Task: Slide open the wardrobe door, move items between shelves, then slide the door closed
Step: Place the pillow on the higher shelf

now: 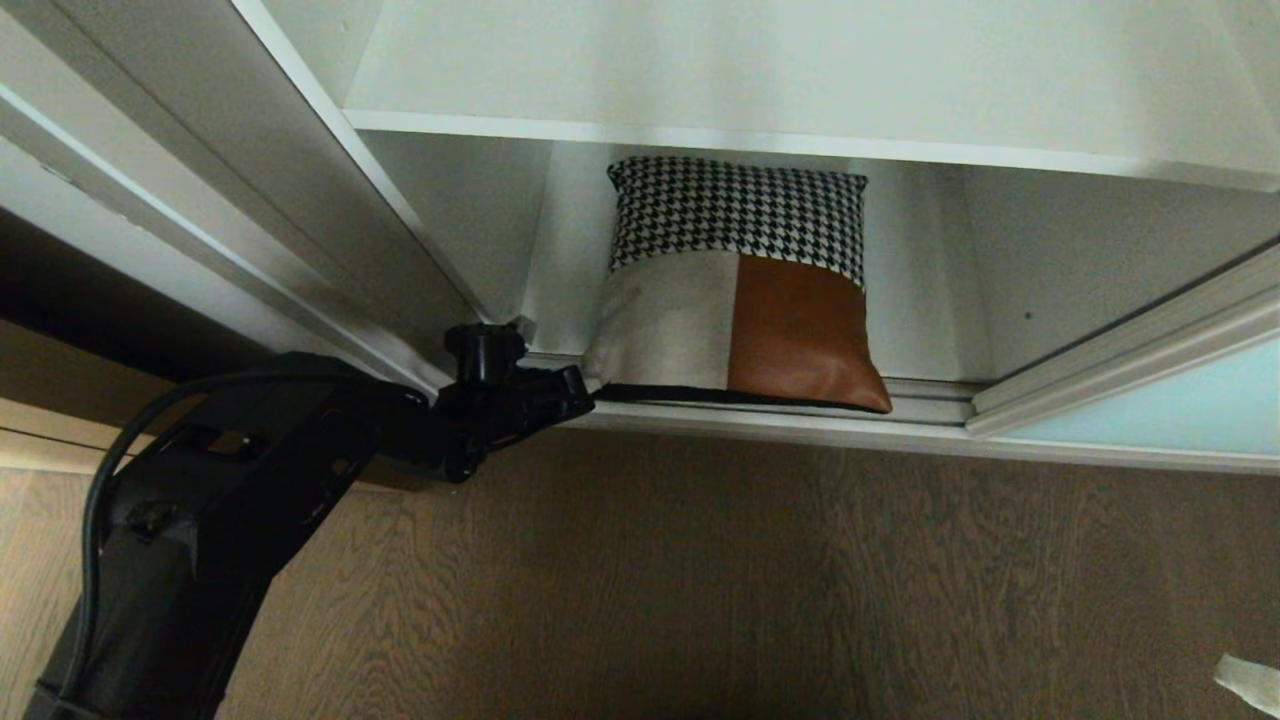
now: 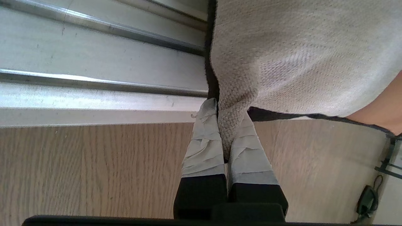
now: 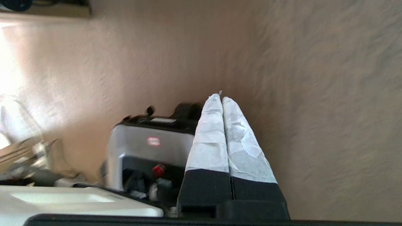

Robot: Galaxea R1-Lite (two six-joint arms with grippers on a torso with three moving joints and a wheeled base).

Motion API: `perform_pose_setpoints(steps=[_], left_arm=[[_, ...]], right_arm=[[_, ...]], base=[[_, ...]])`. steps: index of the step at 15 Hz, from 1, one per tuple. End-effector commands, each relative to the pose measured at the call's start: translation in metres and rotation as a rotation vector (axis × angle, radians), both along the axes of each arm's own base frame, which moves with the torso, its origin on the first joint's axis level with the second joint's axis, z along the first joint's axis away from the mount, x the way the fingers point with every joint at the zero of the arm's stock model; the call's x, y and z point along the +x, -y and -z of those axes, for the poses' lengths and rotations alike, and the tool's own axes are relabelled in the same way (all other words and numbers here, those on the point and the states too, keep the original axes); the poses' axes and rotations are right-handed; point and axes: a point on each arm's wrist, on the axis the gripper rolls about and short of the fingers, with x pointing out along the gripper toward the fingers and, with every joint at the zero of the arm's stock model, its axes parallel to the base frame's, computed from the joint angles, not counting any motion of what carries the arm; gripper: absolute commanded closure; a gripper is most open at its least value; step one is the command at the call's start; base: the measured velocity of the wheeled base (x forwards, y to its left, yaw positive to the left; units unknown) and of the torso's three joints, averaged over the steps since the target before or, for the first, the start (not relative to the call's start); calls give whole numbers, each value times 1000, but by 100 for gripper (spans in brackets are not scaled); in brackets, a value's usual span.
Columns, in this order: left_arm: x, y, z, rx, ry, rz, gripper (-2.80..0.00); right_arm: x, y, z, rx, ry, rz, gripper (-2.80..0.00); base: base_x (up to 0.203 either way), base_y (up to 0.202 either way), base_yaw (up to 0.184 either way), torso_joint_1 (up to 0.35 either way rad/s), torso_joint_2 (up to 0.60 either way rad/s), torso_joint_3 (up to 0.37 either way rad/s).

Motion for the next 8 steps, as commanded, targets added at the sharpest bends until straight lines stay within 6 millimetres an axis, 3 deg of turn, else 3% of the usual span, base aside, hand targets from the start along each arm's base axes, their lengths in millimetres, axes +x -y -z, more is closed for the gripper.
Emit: perform_pose_setpoints(steps=[1,8], left_arm=[[0,0,0,-6,8,2,0],[0,2,-4,-11,16,6,0]], right_arm=[[48,-1,17,22,-171,-20,0],[133,-9,70,73,-299,-115,0]], base=[[0,0,0,0,0,0],[0,0,0,0,0,0]])
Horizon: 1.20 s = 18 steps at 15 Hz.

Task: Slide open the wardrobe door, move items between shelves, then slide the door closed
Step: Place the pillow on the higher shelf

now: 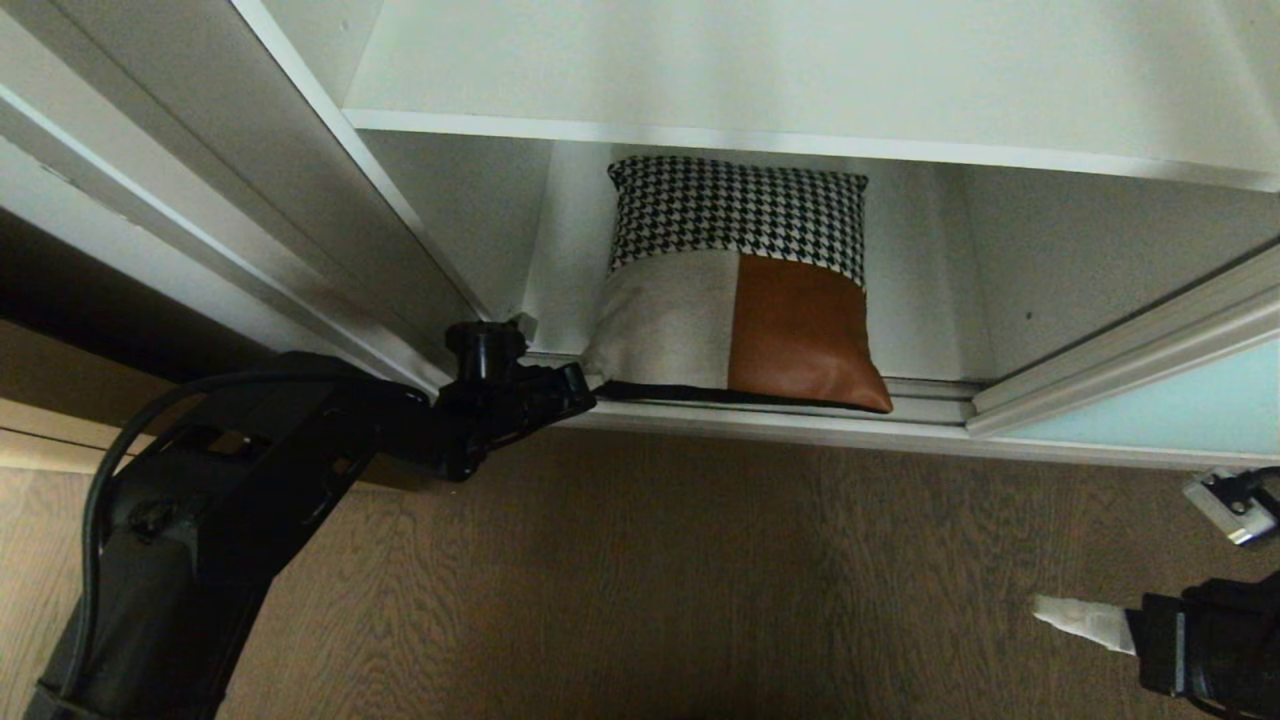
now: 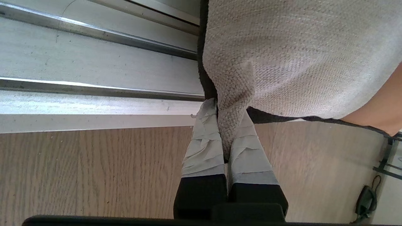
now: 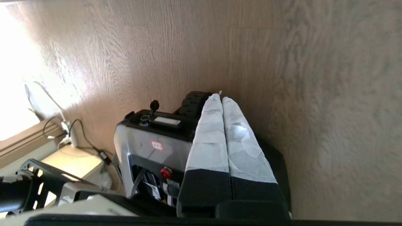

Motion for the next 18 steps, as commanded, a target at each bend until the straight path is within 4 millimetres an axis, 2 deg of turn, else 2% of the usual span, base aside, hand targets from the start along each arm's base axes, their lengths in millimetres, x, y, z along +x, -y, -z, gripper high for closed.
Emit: perform_pose_setpoints(steps=[1,4,7,8,13,18], left_arm=[[0,0,-1,-5,4,1,0],[0,0,1,-5,8,1,0],[-2,2,6,-2,0,6,0],[-3,3,8,-1,-5,11,0],[-4,4,7,-5,1,14,0],[-5,4,12,-3,0,15,0]], right_arm=[[36,-5,31,5,-109,-24,0],[70,-10,50,33,-100,-27,0],[105,-17,54,103,-48,-2,0],[112,-19,55,110,-37,-4,-280],[142,-28,75,116,-2,-26,-280],[169,-27,64,186,109,11,-280]], base=[[0,0,0,0,0,0],[0,0,0,0,0,0],[0,0,0,0,0,0],[0,0,0,0,0,0],[0,0,0,0,0,0],[0,0,0,0,0,0]])
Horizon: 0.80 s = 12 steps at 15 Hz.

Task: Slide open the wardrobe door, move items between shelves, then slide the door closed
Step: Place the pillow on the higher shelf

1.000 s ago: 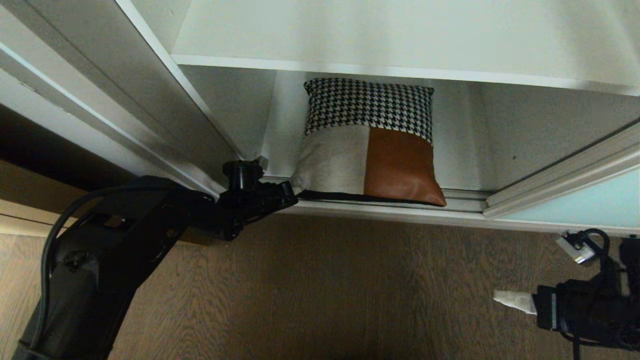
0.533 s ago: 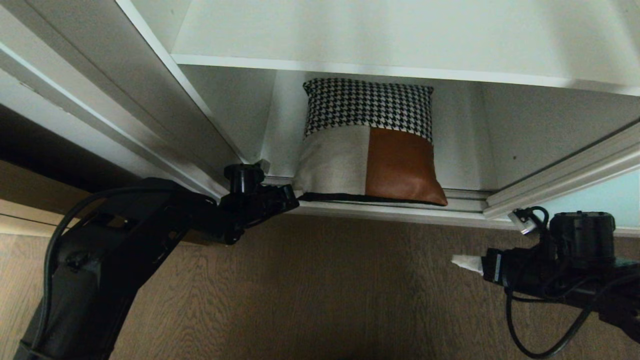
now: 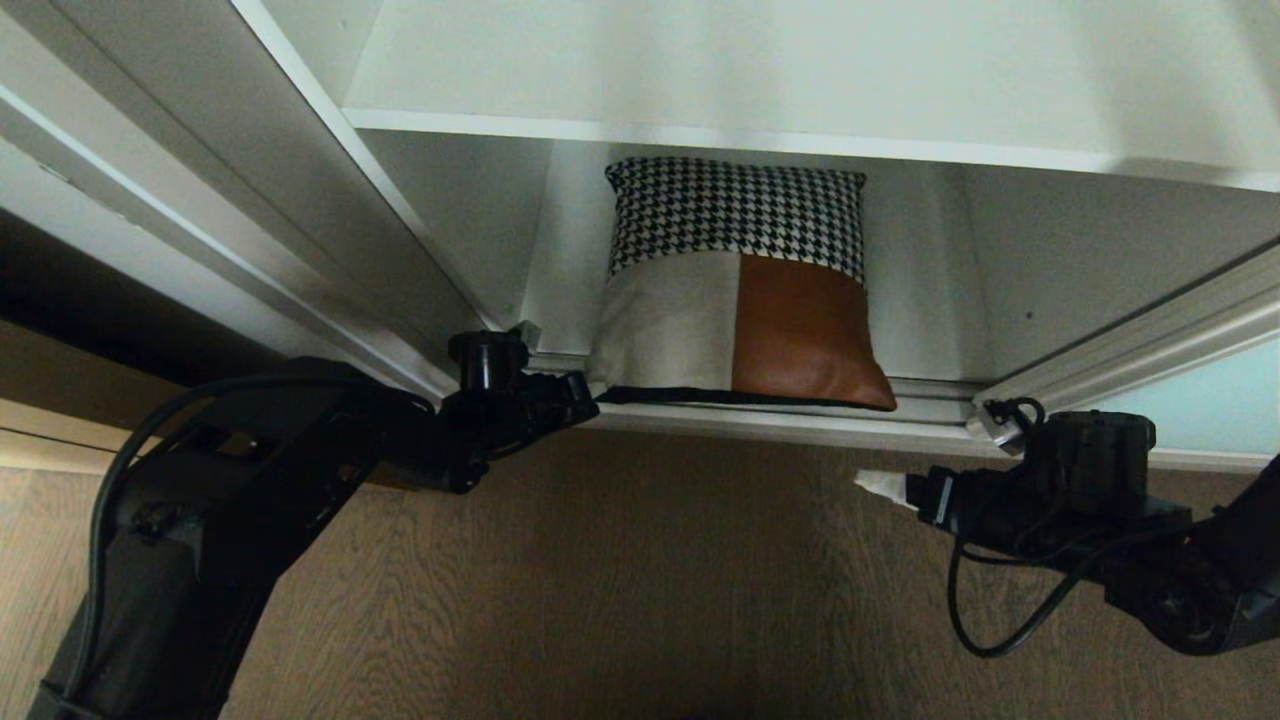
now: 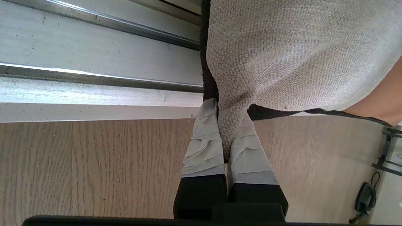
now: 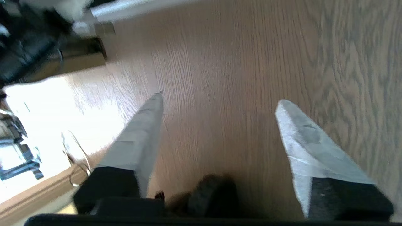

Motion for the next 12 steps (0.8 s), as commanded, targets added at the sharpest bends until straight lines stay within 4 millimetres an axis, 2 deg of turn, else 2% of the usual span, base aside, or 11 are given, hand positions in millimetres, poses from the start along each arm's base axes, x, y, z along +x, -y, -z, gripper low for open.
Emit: perform_pose_setpoints(steps=[1,7,12], left_arm=[[0,0,2,-2,-6,1,0],[-1,0,6,0,-7,6,0],[-3,-1,10,6,-19,6,0]], right_arm=[[14,2,0,17,18,11,-280],[51,3,8,32,76,25,-280],[66,5,-13,106,134,50,-280]], base=[[0,0,0,0,0,0],[0,0,0,0,0,0],[0,0,0,0,0,0]])
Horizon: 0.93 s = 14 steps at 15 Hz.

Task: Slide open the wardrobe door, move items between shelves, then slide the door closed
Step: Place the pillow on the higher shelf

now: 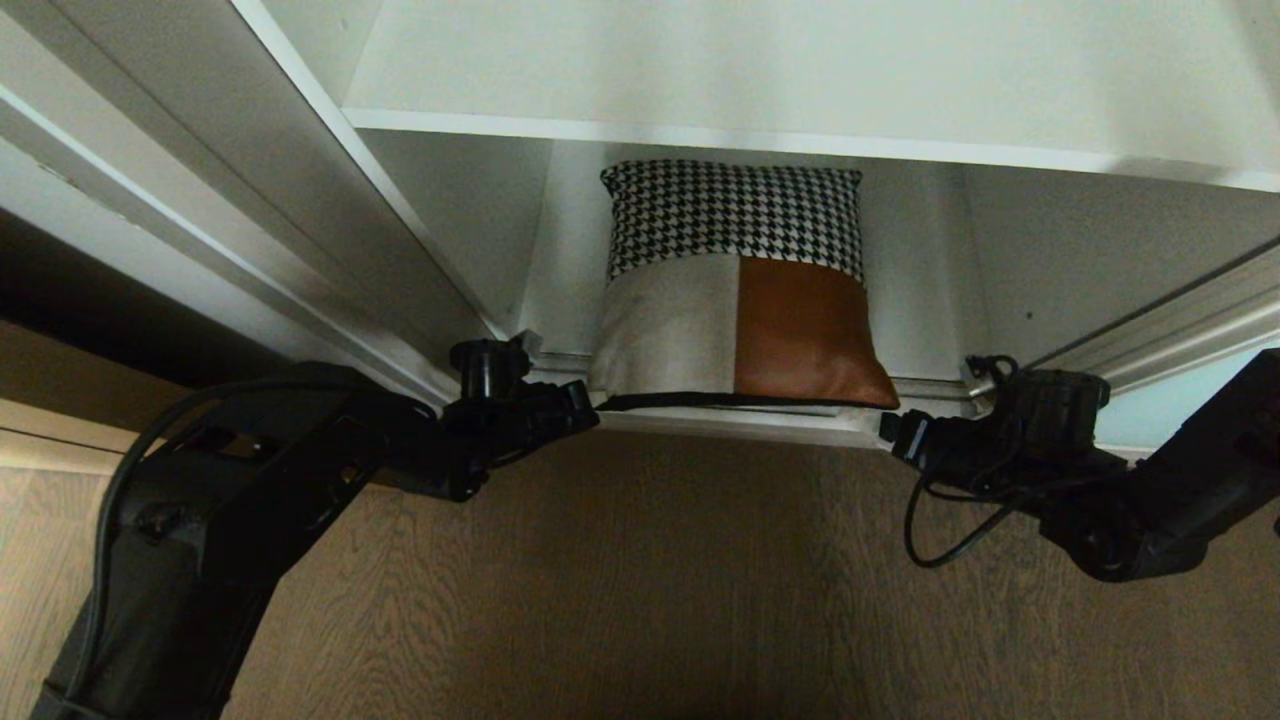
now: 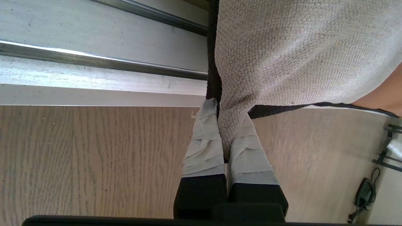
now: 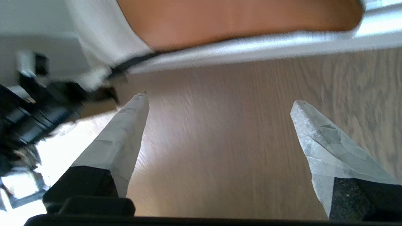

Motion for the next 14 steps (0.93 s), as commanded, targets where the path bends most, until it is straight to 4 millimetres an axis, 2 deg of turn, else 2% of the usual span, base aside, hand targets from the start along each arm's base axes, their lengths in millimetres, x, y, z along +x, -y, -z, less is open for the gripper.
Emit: perform_pose_setpoints(steps=[1,5,9,14], left_arm=[[0,0,1,-1,0,1,0],[0,0,3,-1,-4,5,0],[0,1,4,-4,-6,10,0],[1,3,0,-11,3,14,0]], right_arm=[[2,0,-9,19,28,-1,-280],[6,-1,-18,32,66,-13,-280],[13,3,-12,29,62,0,-280],[5,8,0,14,18,8,-280]], base=[[0,0,0,0,0,0],[0,0,0,0,0,0],[0,0,0,0,0,0],[0,0,0,0,0,0]])
